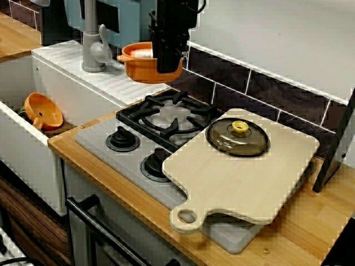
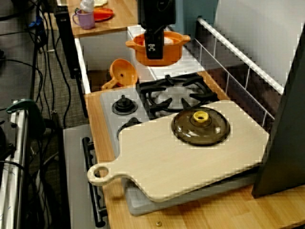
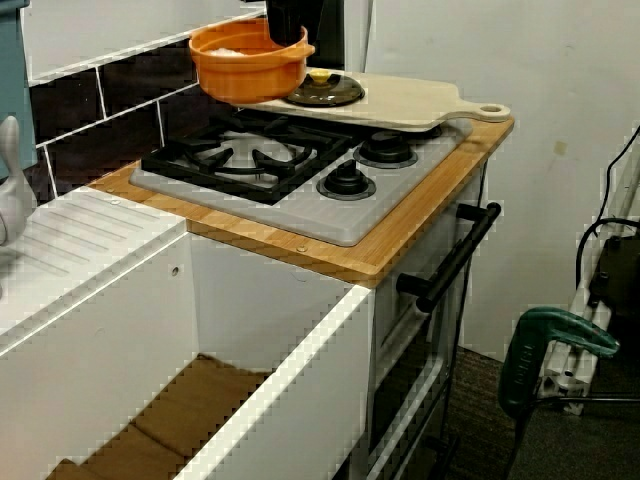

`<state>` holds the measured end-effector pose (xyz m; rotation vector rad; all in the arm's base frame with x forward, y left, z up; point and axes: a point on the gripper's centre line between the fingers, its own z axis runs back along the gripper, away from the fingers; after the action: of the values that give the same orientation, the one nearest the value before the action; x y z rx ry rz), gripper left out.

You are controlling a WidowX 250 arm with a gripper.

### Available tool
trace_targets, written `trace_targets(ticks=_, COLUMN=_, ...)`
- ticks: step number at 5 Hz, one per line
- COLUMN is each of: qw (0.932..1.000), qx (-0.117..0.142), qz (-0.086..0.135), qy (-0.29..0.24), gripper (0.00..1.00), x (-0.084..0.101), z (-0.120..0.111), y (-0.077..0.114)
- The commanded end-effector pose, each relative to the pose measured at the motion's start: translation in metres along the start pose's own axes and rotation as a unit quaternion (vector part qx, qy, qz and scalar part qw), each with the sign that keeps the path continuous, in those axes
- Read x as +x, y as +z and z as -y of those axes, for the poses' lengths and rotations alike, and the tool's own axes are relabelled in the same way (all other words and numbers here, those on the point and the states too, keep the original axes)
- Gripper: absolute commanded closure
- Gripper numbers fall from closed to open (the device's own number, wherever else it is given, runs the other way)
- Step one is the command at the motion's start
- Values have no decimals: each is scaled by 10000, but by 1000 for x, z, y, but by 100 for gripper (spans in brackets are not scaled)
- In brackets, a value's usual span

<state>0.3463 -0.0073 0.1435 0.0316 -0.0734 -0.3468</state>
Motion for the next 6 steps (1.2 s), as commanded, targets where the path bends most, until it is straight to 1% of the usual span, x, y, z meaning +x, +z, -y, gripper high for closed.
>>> trace_targets(ticks=1, qw=9982, qx=248, qz=533, qy=109, gripper=100, x=8, z=-5, y=27)
trace_targets(ticks=4, qw=9987, qx=332, qz=346, qy=181, gripper=100, x=28, z=-1, y=-8)
trace_targets(ticks=6, qw=9987, qx=370, qz=274, qy=235, gripper=100, x=35, z=-1, y=-22)
